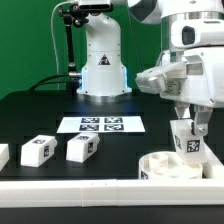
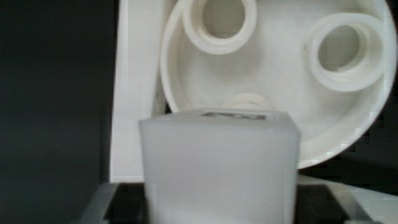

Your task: Assemble stool

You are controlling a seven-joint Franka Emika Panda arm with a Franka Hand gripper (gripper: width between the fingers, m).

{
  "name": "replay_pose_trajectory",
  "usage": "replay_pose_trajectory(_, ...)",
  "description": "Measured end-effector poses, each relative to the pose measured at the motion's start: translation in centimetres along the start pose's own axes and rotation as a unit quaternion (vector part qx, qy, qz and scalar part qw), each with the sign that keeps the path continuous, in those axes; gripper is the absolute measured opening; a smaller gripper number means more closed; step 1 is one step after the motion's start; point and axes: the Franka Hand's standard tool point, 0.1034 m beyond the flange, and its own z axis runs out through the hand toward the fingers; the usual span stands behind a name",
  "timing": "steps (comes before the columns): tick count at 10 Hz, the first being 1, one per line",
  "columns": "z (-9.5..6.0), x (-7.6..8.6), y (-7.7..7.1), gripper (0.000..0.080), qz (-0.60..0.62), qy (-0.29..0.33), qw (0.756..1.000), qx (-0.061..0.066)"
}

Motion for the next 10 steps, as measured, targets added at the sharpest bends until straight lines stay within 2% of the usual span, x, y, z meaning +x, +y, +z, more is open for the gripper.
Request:
replay_pose_trajectory(2, 0.03, -0.10, 0.06, 0.0359, 0.015, 0.001, 1.000, 0.000)
replay_pose_trajectory(4, 0.03, -0.14, 0.08, 0.0360, 0.096, 0.003, 0.995, 0.000)
replay_pose_trajectory(7, -0.01, 0.15, 0.14, 0.0360, 0.247, 0.009, 0.969, 0.001)
replay_pose_trajectory(10, 0.03, 0.52, 0.19, 0.0360, 0.371, 0.011, 0.929, 0.000)
